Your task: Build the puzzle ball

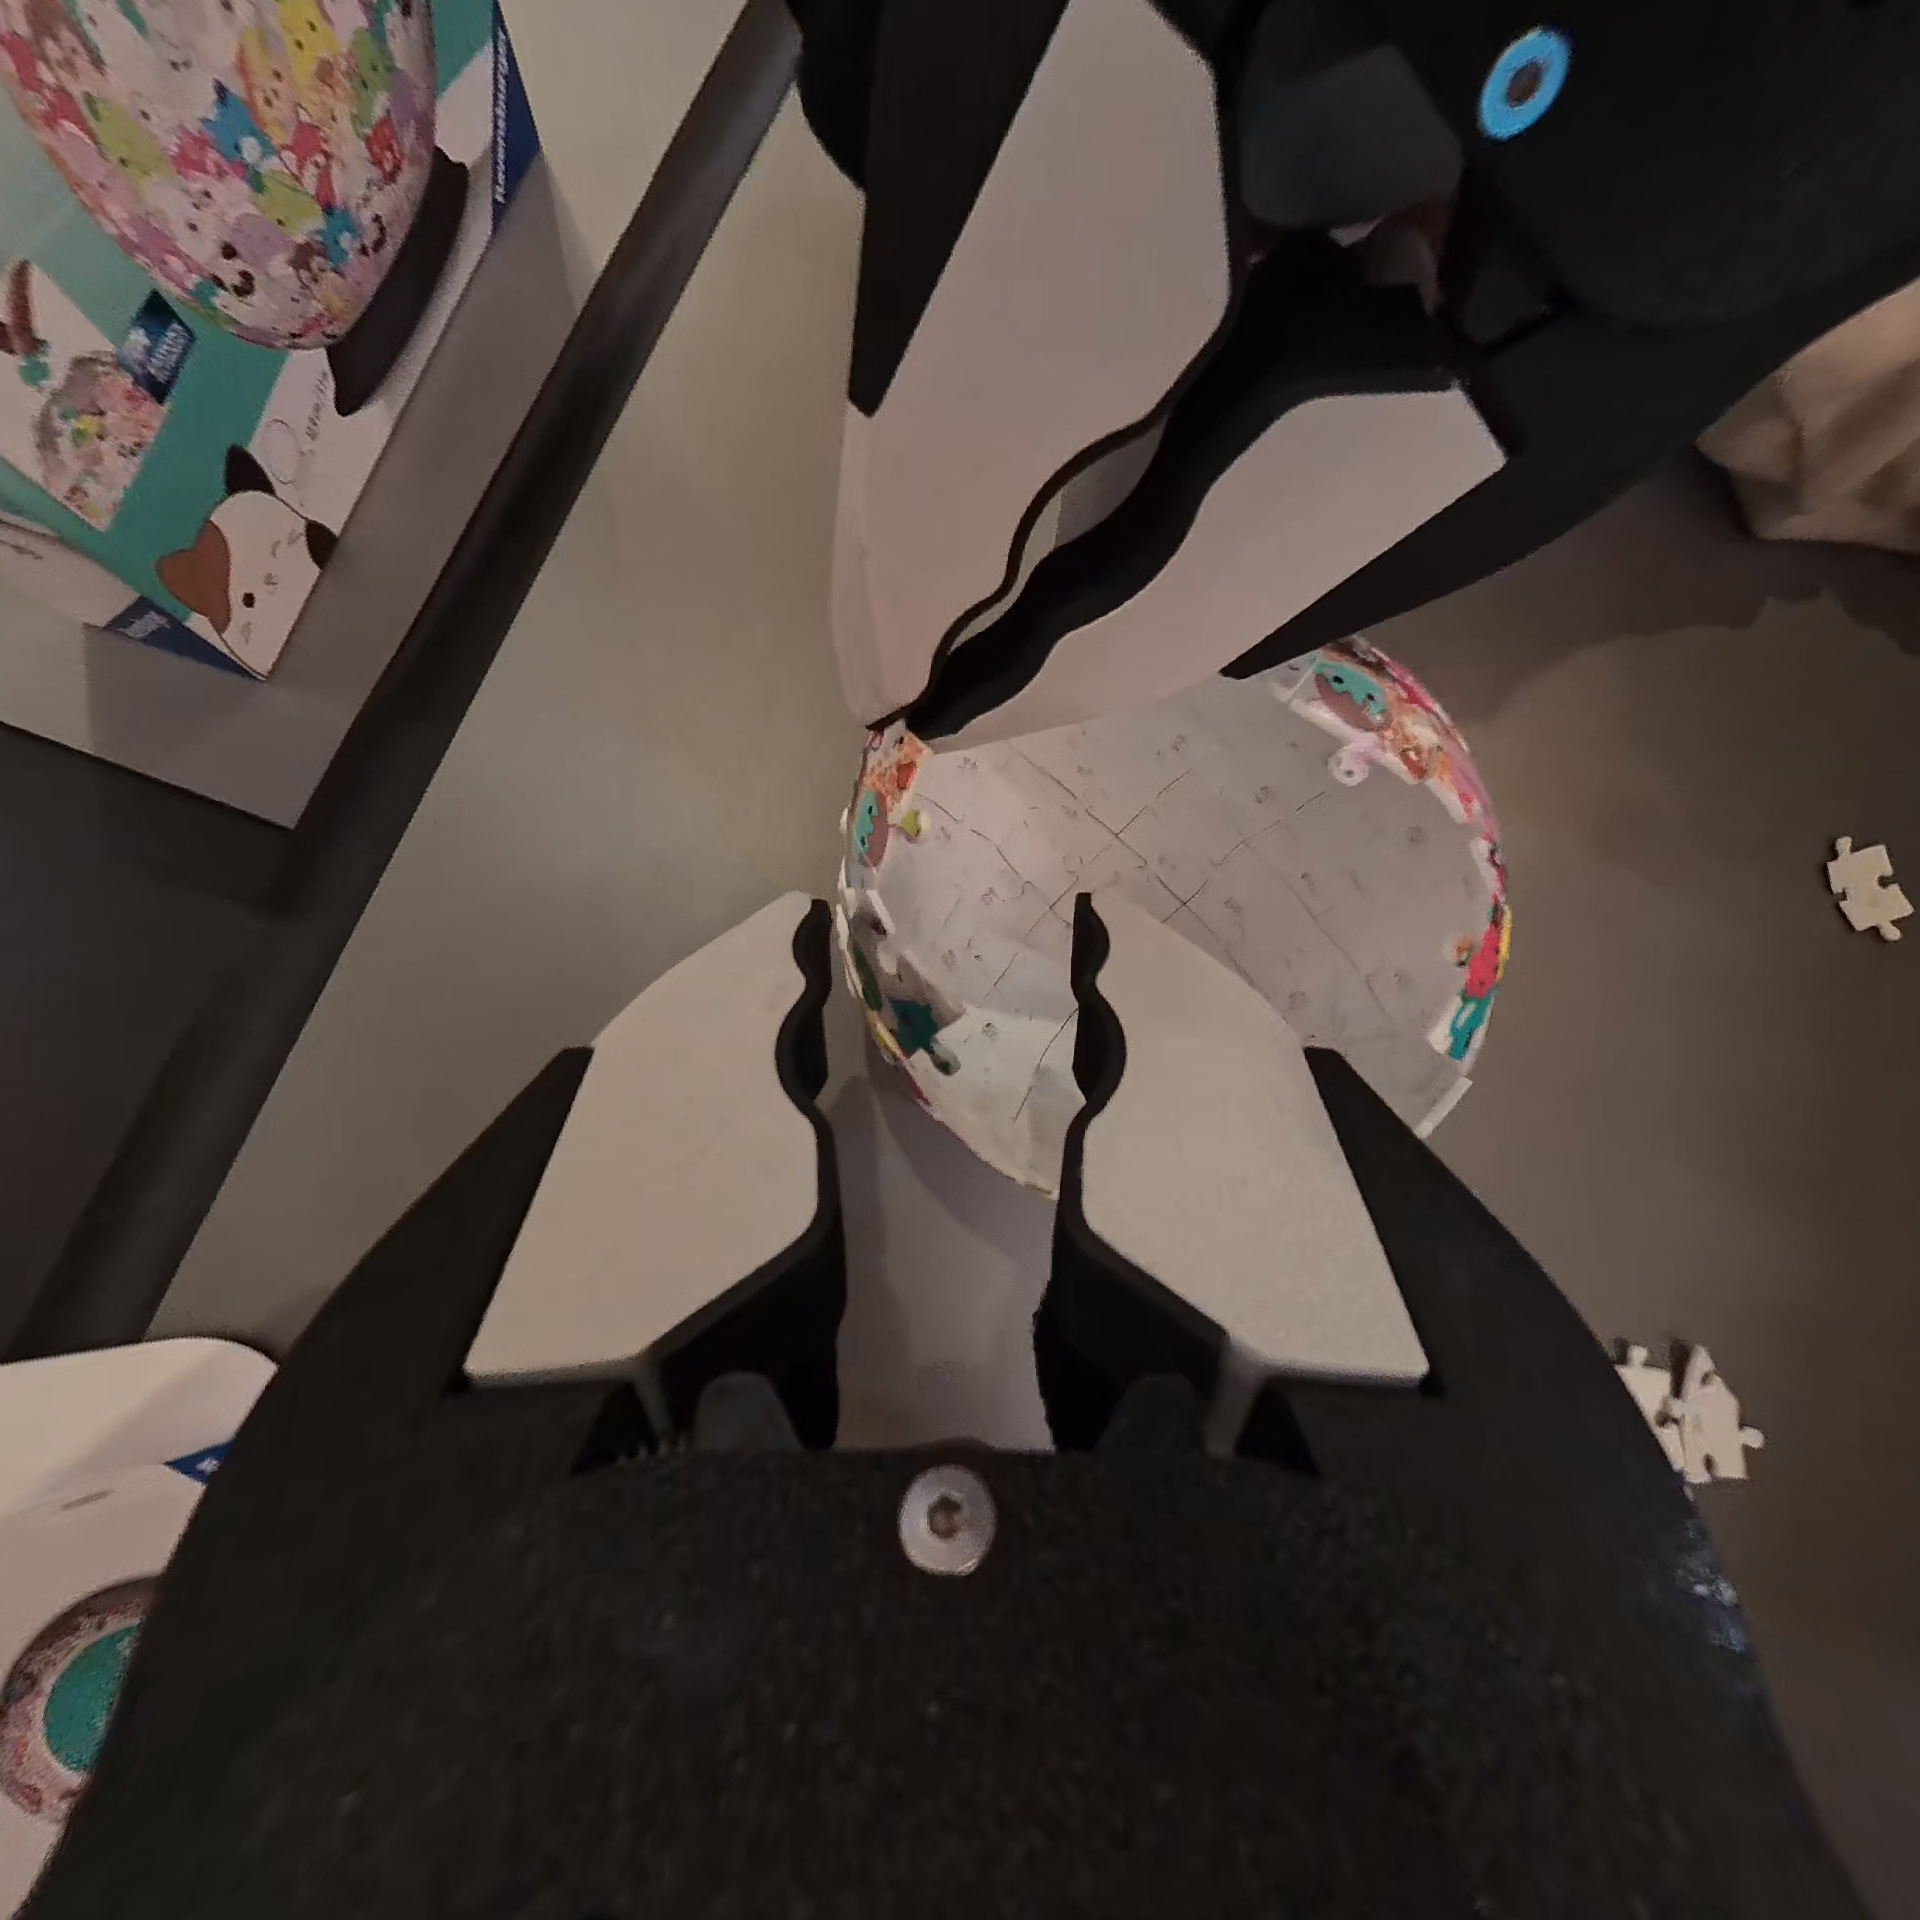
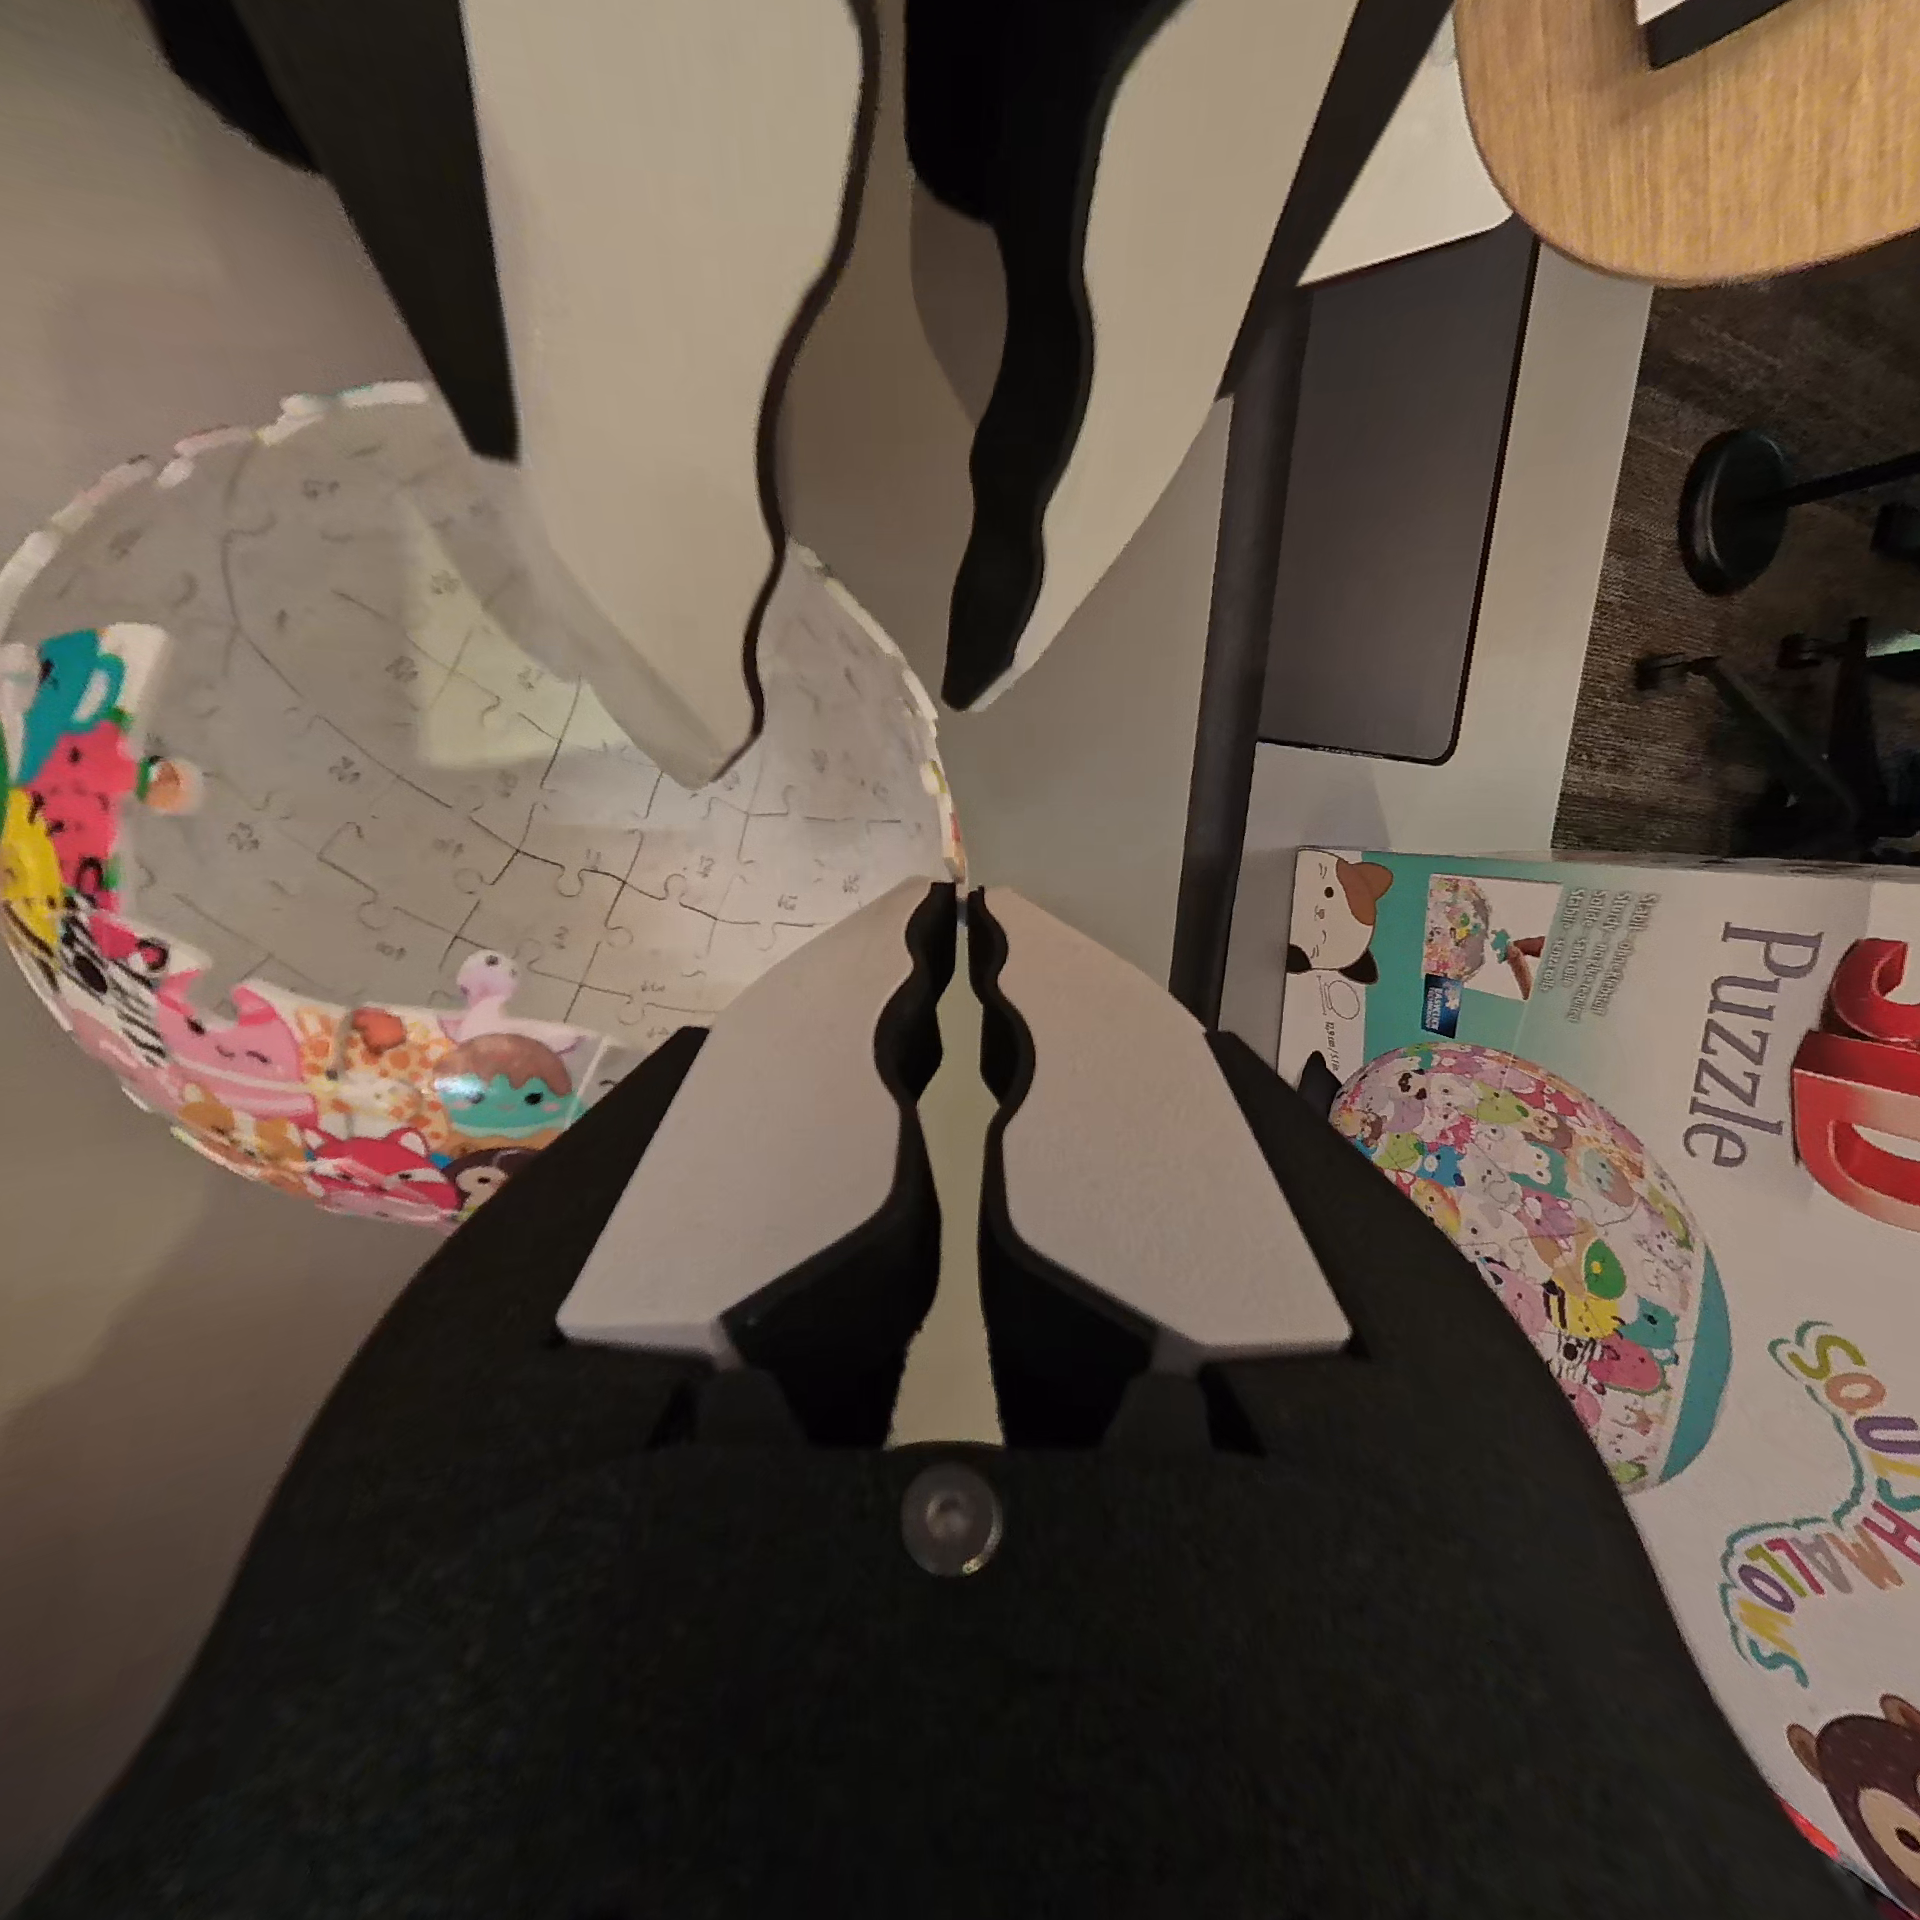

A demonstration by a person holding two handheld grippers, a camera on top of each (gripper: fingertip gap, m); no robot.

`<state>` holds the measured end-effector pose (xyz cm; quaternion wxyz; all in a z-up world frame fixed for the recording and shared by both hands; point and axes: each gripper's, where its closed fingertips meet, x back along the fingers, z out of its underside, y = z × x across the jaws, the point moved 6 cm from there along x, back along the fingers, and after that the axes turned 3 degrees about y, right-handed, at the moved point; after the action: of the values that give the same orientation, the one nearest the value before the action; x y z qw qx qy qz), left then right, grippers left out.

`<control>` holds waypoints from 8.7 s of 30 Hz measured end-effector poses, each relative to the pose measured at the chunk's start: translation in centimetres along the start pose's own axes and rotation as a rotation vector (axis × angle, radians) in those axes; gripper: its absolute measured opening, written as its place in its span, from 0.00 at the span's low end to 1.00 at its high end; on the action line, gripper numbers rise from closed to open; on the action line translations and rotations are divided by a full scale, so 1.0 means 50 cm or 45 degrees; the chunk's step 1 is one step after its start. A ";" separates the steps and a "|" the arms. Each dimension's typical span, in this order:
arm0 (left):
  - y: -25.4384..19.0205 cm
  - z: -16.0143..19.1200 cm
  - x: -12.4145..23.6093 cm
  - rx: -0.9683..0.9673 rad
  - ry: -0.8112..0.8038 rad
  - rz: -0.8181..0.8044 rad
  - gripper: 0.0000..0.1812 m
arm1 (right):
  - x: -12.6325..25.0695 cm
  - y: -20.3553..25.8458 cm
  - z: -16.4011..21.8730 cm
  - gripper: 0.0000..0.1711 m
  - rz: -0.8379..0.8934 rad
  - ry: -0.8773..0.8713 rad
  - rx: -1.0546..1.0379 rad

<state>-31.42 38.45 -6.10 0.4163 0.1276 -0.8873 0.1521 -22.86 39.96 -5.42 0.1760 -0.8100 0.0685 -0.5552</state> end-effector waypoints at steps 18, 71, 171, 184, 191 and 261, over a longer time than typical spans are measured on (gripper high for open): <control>0.009 0.006 -0.004 -0.005 -0.024 -0.002 0.21 | -0.004 -0.009 0.001 0.01 -0.008 -0.016 -0.045; 0.109 0.037 -0.050 0.180 0.212 -0.205 0.00 | -0.022 -0.026 0.011 0.01 0.002 -0.207 -0.019; 0.018 -0.017 -0.001 0.201 0.216 -0.623 0.01 | -0.016 -0.061 0.033 0.11 -0.197 -0.504 0.095; 0.019 -0.017 0.004 0.191 0.219 -0.635 0.01 | -0.099 -0.085 0.019 0.04 -0.710 -0.748 -0.085; 0.021 -0.019 0.014 0.242 0.145 -0.585 0.13 | -0.087 -0.077 0.020 0.01 -0.663 -0.716 -0.044; 0.107 0.002 0.016 0.244 0.035 -0.242 0.00 | -0.081 -0.072 0.011 0.01 -0.288 -0.716 0.092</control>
<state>-33.89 43.24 -6.43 0.4269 0.2481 -0.8468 0.1979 -24.21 44.66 -7.86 0.1540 -0.9276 -0.0933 -0.3272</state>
